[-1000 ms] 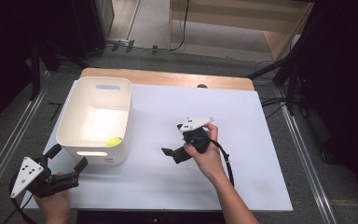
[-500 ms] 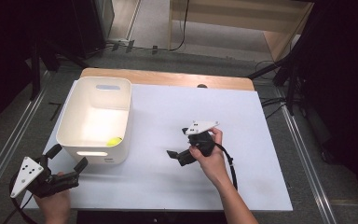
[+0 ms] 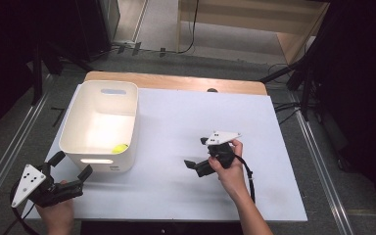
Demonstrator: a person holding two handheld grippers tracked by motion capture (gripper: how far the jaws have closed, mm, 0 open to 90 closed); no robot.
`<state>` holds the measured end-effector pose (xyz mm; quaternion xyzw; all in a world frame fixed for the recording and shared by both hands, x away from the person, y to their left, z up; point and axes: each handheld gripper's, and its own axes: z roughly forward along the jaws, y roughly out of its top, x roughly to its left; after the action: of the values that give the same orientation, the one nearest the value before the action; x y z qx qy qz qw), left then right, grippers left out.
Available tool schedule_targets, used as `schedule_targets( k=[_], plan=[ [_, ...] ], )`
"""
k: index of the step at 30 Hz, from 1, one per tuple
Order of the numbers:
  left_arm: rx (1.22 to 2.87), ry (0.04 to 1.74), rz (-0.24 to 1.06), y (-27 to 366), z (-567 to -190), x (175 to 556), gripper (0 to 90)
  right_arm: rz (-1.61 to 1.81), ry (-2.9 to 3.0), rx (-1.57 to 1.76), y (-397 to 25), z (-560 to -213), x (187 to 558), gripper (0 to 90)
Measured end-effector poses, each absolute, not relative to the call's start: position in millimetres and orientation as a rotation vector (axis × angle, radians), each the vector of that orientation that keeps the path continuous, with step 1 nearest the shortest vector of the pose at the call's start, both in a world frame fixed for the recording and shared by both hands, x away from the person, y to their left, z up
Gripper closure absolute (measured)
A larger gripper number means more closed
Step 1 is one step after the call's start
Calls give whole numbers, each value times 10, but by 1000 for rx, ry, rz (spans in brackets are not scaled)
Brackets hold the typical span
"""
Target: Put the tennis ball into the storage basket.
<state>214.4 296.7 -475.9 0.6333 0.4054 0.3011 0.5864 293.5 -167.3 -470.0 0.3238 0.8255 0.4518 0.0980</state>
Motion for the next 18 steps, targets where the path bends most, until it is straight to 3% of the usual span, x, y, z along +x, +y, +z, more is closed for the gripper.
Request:
schedule_targets(
  k=[18],
  plan=[
    [1477, 945, 703, 2965, -4759, 2145, 0, 1324, 2386, 1047, -2011, -4811, 2829, 0]
  ],
)
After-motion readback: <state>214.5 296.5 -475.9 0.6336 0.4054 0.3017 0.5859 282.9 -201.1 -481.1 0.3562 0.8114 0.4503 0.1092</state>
